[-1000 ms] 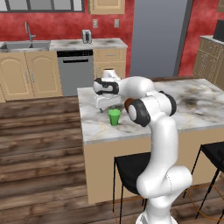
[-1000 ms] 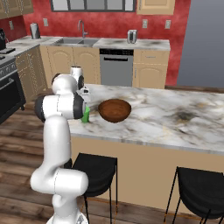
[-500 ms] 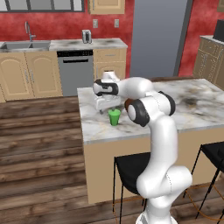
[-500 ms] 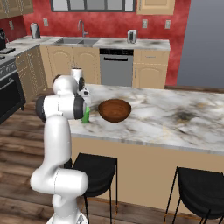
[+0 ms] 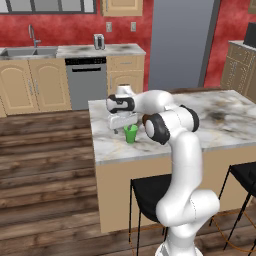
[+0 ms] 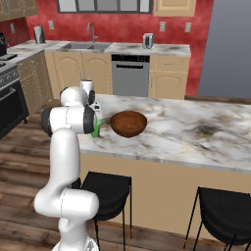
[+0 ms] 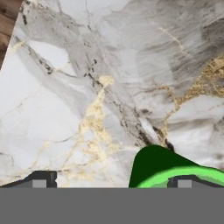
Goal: Place the cup inside the bowl on the dining table and move the bowl to any counter.
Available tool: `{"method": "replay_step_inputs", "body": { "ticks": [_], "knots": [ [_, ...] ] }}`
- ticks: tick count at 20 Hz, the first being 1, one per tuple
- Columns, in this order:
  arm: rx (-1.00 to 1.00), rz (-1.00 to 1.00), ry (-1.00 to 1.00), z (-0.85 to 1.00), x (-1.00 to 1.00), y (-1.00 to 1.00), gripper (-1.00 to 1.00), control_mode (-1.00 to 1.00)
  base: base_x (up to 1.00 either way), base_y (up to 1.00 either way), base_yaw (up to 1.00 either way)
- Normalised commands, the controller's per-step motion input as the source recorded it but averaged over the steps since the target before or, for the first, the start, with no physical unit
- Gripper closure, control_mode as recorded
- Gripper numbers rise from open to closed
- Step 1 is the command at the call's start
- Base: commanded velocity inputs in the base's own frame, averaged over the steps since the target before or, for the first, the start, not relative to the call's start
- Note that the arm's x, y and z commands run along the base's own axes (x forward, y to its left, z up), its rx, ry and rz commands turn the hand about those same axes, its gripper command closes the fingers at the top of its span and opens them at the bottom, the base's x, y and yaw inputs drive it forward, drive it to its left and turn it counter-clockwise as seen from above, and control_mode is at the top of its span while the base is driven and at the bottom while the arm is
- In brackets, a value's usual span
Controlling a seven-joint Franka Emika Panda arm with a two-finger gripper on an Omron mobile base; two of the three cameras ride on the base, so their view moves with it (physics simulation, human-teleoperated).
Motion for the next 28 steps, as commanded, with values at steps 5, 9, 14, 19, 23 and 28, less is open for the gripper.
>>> {"method": "replay_step_inputs", "body": {
  "ticks": [5,9,14,19,23,28],
  "knots": [
    [0.00,0.00,0.00,-0.11,0.00,0.00,-1.00,-1.00,0.00,0.00,0.00],
    [0.00,0.00,0.01,-0.08,0.00,0.00,-1.00,-1.00,0.00,0.00,0.00],
    [0.00,0.00,0.01,-0.01,-0.01,0.00,-1.00,-1.00,0.00,0.00,0.00],
    [0.00,0.00,0.00,0.00,0.00,0.00,1.00,-1.00,0.00,0.00,0.00],
    [0.00,0.00,0.00,0.00,0.00,0.00,1.00,-1.00,0.00,0.00,0.00],
    [0.00,0.00,0.01,0.00,0.00,0.00,1.00,-1.00,0.00,0.00,0.00]
  ]
}}
